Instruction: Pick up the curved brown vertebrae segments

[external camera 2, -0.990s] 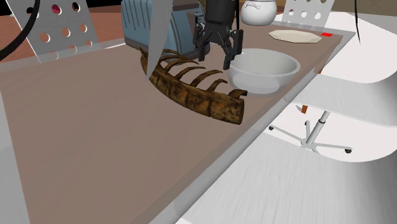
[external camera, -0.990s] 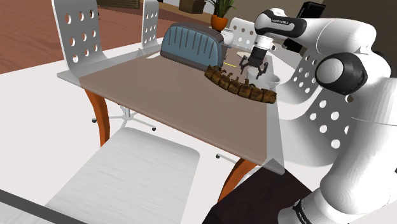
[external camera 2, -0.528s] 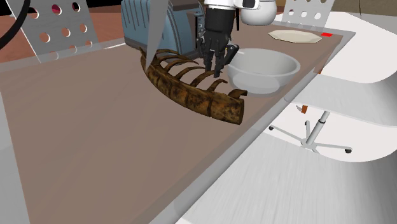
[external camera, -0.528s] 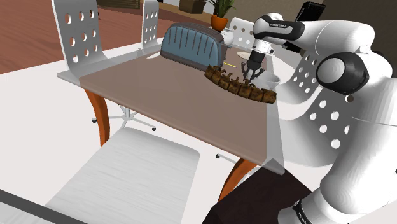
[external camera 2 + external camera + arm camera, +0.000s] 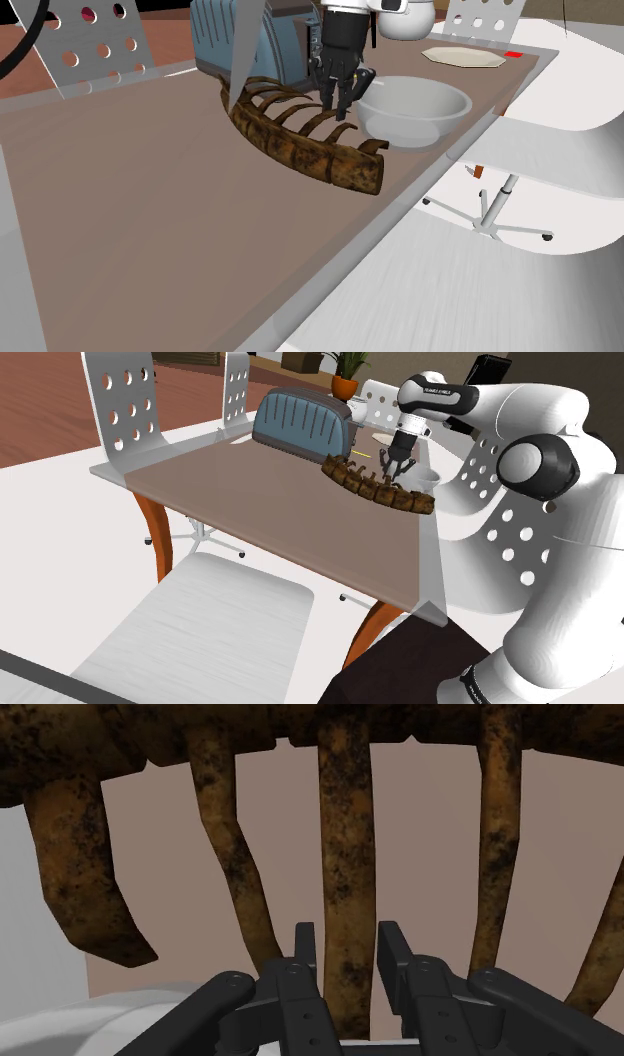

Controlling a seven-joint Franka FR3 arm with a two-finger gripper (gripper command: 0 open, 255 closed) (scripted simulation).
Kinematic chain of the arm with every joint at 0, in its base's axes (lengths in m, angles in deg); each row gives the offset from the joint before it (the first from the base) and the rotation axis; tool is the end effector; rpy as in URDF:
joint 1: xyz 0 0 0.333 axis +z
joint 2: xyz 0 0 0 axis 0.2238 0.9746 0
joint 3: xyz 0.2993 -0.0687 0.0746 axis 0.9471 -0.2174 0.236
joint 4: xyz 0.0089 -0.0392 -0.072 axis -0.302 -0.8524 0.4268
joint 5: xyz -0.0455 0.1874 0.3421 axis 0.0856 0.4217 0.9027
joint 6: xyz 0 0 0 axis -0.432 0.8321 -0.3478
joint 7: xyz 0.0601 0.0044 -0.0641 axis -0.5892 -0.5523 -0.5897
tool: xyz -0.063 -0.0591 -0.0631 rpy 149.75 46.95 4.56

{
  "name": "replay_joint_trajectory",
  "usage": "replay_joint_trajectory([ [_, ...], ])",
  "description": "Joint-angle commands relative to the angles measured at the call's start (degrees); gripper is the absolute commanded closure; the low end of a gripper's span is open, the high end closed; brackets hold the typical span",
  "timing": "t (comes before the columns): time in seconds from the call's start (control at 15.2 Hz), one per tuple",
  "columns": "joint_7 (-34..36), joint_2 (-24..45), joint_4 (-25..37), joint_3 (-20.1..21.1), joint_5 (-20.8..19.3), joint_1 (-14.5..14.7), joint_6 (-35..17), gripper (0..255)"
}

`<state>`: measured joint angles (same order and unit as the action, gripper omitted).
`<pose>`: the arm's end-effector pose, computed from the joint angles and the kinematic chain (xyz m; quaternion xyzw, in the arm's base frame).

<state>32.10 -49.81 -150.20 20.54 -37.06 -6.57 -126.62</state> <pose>0.6272 -0.2650 0.4885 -0.8771 0.4752 0.0632 0.0292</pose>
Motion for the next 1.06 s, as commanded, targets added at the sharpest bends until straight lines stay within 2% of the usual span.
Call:
replay_joint_trajectory([
  [0.0,0.1,0.3,1.6,0.0,0.0,-0.1,1.3,255],
  [0.46,0.5,1.7,9.3,0.0,0.1,-0.5,7.6,255],
  [0.86,0.9,4.4,18.4,0.1,0.4,-1.0,13.9,255],
  [0.99,0.9,4.5,18.6,0.1,0.4,-1.0,14.1,255],
])
